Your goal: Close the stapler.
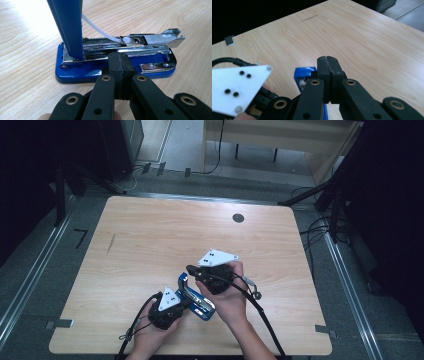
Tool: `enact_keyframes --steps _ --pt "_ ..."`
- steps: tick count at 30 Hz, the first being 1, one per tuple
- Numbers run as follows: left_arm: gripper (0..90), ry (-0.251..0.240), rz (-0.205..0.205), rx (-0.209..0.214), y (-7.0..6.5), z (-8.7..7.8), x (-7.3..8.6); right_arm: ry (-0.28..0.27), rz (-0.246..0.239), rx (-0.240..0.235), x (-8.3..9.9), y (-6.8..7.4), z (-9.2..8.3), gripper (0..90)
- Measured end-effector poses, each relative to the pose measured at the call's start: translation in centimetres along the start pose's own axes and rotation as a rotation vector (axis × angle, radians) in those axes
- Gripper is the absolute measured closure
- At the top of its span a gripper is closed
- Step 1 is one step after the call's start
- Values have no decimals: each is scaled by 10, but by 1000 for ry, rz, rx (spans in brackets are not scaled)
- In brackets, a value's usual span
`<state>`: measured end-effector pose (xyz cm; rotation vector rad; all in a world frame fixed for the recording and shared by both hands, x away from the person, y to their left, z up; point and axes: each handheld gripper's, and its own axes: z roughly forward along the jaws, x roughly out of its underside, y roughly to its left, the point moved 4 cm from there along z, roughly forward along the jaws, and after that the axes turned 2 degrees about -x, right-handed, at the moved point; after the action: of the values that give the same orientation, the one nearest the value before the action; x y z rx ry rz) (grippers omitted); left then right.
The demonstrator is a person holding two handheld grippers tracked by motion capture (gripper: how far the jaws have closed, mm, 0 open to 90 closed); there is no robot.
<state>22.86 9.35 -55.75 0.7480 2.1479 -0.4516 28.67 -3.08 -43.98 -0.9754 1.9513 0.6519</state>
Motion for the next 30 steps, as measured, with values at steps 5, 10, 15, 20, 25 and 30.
enact_keyframes --steps 5,10,15,20,25,30 --pt "900 0 -1 1 0 0 0 0 -21 -11 -9 7 5 900" --pt "900 0 -1 1 0 0 0 5 -37 -27 -12 14 10 900" --pt "900 0 -1 2 0 0 0 22 -51 -38 -11 18 15 900" --pt "900 0 -1 2 0 0 0 30 -59 -34 -7 19 16 900" --pt "900 1 -1 6 0 0 0 28 -52 -35 -3 20 13 900" --pt "900 1 8 9 0 -1 0 30 -52 -33 5 21 9 900"
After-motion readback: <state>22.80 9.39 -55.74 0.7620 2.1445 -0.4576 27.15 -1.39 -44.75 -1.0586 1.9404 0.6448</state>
